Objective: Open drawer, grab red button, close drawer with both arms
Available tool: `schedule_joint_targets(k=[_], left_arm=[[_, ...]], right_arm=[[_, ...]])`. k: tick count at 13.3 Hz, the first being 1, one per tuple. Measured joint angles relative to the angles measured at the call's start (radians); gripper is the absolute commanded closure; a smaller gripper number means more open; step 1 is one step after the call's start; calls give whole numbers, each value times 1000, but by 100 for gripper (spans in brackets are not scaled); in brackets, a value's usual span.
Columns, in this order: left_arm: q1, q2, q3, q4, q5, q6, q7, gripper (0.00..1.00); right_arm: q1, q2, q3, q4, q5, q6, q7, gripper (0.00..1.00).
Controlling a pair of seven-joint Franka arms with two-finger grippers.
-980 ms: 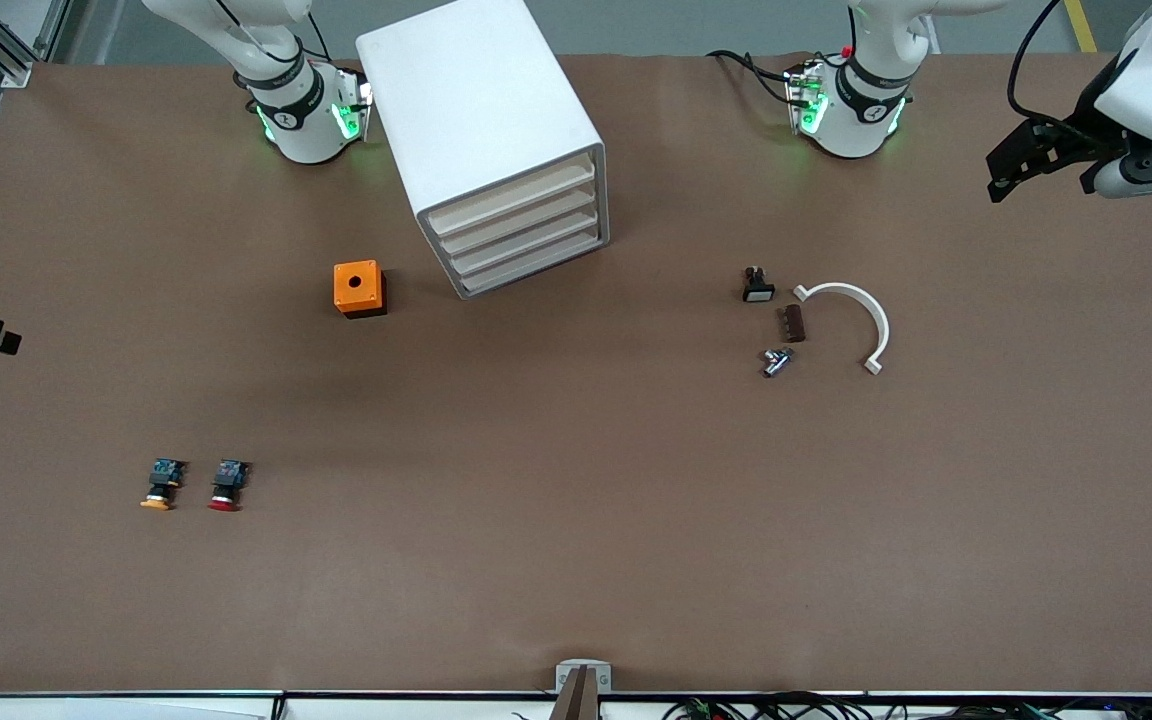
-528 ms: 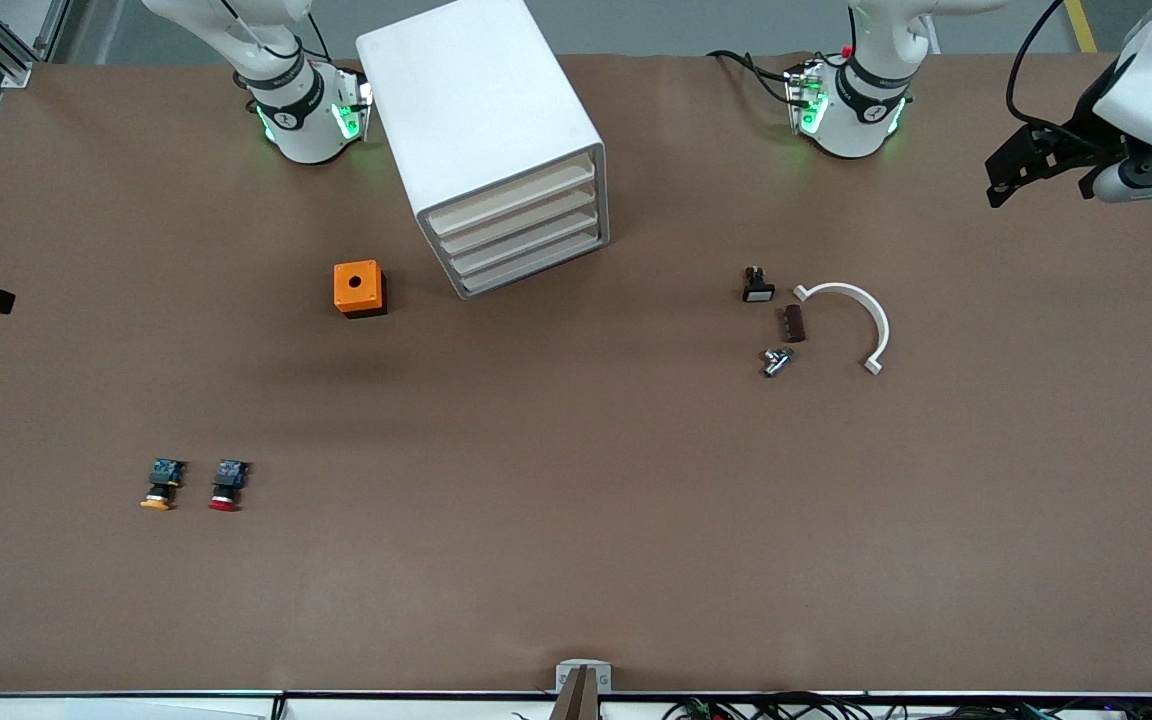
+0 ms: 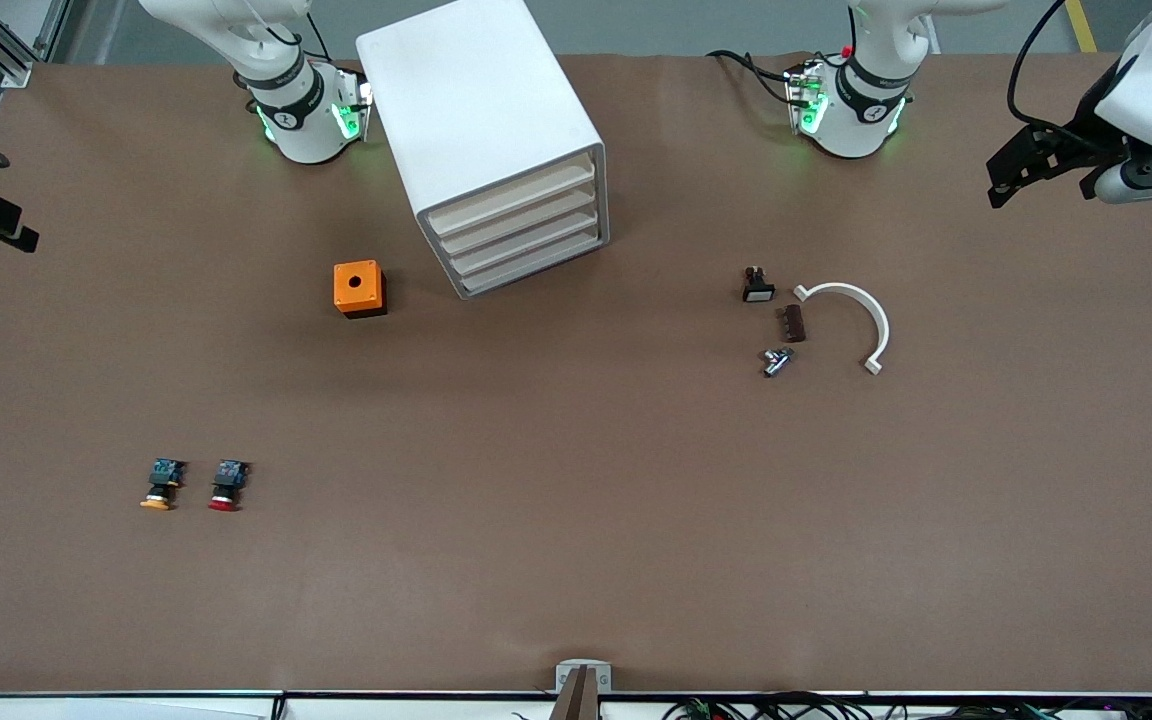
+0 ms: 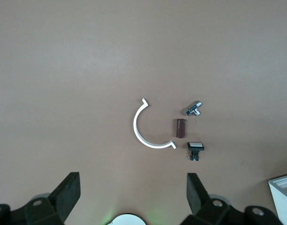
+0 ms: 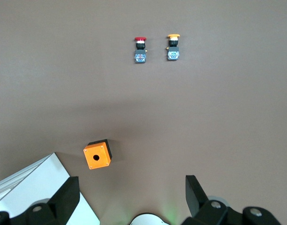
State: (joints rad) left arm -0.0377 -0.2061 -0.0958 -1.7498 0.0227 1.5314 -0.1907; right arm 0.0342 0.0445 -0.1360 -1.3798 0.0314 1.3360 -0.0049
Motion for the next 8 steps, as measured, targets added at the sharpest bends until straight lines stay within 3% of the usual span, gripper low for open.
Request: schedule_joint_targets(k=[4, 8], left_arm=[[0, 4, 0, 5, 0, 2, 0, 0], [0, 26, 0, 28, 0, 4, 0, 0]], right_arm=[[1, -43, -9, -67, 0, 19, 0, 0], [2, -165, -9, -253, 0, 142, 0, 0]])
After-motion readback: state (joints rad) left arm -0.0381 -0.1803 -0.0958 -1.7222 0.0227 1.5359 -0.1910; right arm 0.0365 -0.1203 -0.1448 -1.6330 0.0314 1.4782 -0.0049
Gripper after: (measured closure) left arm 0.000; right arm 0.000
